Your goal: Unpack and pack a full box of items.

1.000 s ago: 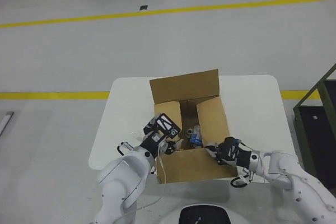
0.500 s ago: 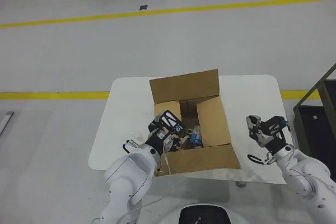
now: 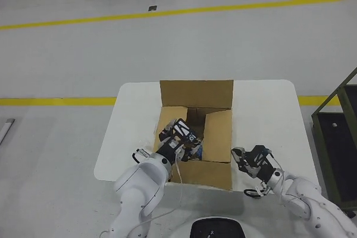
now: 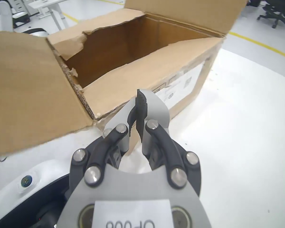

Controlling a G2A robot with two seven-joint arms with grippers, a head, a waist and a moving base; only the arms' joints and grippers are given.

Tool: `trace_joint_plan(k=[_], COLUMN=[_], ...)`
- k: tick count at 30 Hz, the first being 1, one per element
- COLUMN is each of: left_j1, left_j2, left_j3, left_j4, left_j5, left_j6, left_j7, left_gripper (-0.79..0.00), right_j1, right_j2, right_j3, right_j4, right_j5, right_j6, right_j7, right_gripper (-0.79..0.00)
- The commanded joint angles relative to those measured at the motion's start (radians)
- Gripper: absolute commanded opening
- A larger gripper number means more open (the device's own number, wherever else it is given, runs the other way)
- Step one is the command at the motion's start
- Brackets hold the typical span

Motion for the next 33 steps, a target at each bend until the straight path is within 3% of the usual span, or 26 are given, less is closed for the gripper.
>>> trace_joint_plan(k=[1,11,16,21,29,30,31,32,33], left_j1=[-0.018,-0.114,-0.138,-0.168,-0.209,-0.212,-0.214,-0.215,-0.217], left_j2=[0.0,-0.011,-0.008,-0.014,-0.021,-0.021,-0.022,-0.023,-0.023], left_j3=[0.025,0.119,0.15,0.181,0.206,0.206,0.204,0.201,0.197], left_j4=[0.045,0.234,0.293,0.404,0.507,0.511,0.517,0.522,0.524], left_j5=[0.044,0.194,0.325,0.376,0.483,0.49,0.497,0.494,0.495], left_j6=[0.008,0.144,0.157,0.179,0.224,0.228,0.232,0.237,0.242], left_j7=[-0.015,-0.025,-0.018,-0.022,-0.042,-0.045,-0.045,-0.046,-0.045], left_gripper=[0.0,0.0,0.0,0.0,0.0,-0.031,-0.292,-0.619,-0.785], right_j1=[-0.01,-0.087,-0.106,-0.114,-0.098,-0.096,-0.094,-0.092,-0.09], right_j2=[0.002,0.016,0.016,0.014,0.012,0.012,0.012,0.012,0.012], right_j3=[0.014,0.145,0.154,0.149,0.146,0.147,0.148,0.148,0.148], right_j4=[0.001,-0.08,-0.094,-0.103,-0.113,-0.114,-0.115,-0.116,-0.117], right_j5=[-0.009,0.035,0.044,0.049,0.057,0.058,0.059,0.059,0.06], right_j6=[0.01,0.071,0.083,0.091,0.09,0.09,0.09,0.089,0.088], right_j7=[-0.016,-0.031,-0.032,-0.031,-0.019,-0.018,-0.017,-0.015,-0.015], right_gripper=[-0.785,-0.785,-0.785,-0.785,-0.785,-0.785,-0.785,-0.785,-0.785])
